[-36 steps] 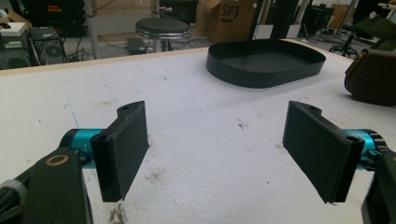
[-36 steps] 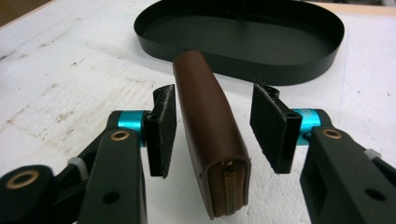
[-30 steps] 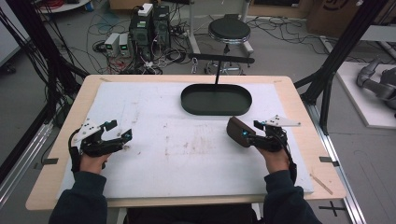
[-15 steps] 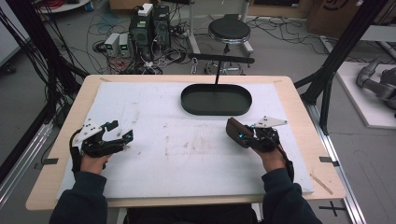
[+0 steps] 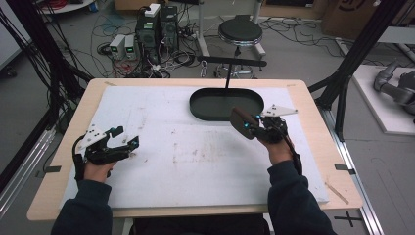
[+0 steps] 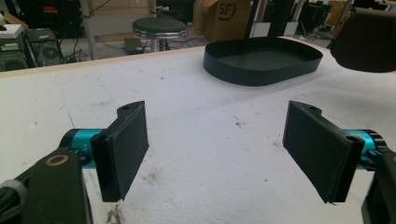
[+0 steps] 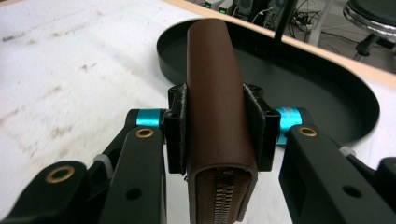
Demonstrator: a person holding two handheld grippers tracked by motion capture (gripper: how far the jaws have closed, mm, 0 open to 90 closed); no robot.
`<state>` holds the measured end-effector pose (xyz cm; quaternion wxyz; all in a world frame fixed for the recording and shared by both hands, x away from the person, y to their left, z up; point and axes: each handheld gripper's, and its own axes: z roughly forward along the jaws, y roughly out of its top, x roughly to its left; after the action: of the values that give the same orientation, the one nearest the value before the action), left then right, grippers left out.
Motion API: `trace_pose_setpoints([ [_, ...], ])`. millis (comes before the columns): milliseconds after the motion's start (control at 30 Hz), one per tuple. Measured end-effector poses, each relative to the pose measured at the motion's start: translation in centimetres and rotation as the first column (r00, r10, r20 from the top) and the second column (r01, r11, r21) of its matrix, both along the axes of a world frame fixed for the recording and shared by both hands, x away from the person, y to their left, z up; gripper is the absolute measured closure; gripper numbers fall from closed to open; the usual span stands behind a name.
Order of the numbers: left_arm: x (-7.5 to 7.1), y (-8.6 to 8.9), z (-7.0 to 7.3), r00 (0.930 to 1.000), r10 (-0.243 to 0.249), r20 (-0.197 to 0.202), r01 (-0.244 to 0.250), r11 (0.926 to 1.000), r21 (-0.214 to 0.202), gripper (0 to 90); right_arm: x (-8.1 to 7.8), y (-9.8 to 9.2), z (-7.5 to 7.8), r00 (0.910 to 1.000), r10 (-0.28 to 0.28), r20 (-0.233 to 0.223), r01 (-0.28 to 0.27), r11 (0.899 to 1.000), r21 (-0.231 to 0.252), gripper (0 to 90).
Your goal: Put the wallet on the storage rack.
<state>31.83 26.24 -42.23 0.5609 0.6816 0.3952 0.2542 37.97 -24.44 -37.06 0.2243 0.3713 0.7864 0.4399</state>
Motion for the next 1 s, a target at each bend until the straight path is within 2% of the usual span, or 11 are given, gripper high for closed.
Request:
trace_pose_setpoints([
  [167,0.1,-0.1,-0.1,1.0,-0.006,-0.002,0.006,1.0,0.003,22.3,2.8,1.8,1.0,0.9998,0.017,0.008,-0.017,1.0,-0.009,65.1],
  [200,0.1,-0.1,-0.1,1.0,-0.006,-0.002,0.006,1.0,0.003,22.3,2.8,1.8,1.0,0.9998,0.017,0.008,-0.017,1.0,-0.009,65.1],
  [233,0.1,0.0,-0.1,1.0,-0.004,-0.002,0.004,1.0,0.002,22.3,4.0,2.4,1.2,0.9999,0.01,0.011,-0.01,1.0,-0.01,65.1],
  [300,0.1,0.0,-0.1,1.0,-0.004,-0.002,0.004,1.0,0.001,22.3,5.2,2.9,1.2,1.0,0.0,0.007,0.0,1.0,0.012,65.1],
  [400,0.1,0.0,-0.1,1.0,-0.005,-0.002,0.005,1.0,-0.001,22.3,6.9,3.7,1.0,0.9999,-0.015,-0.003,0.015,1.0,0.015,65.1],
  [667,0.1,0.0,-0.1,1.0,-0.007,-0.004,0.007,1.0,0.001,22.3,10.8,5.3,-1.1,0.996,-0.064,-0.062,0.067,0.996,0.053,65.0],
  [733,0.1,0.1,-0.1,1.0,-0.004,-0.006,0.004,1.0,-0.002,22.3,11.2,5.3,-1.4,0.9947,-0.075,-0.07,0.08,0.994,0.069,64.9],
  [767,0.2,0.1,-0.1,1.0,-0.003,-0.006,0.003,1.0,-0.005,22.3,11.9,5.3,-2.0,0.9905,-0.095,-0.1,0.105,0.989,0.104,64.9],
  [833,0.2,0.1,-0.2,1.0,-0.003,-0.007,0.003,1.0,-0.005,22.3,12.6,5.1,-2.8,0.9851,-0.112,-0.131,0.129,0.983,0.133,64.8],
  [967,0.2,0.1,-0.2,1.0,-0.003,-0.008,0.003,1.0,-0.004,22.3,13.1,4.9,-3.6,0.9776,-0.14,-0.157,0.158,0.982,0.103,63.8],
  [1000,0.2,0.1,-0.2,0.9999,-0.004,-0.01,0.004,1.0,-0.004,22.3,13.1,4.9,-3.8,0.9746,-0.161,-0.155,0.174,0.982,0.072,57.8],
])
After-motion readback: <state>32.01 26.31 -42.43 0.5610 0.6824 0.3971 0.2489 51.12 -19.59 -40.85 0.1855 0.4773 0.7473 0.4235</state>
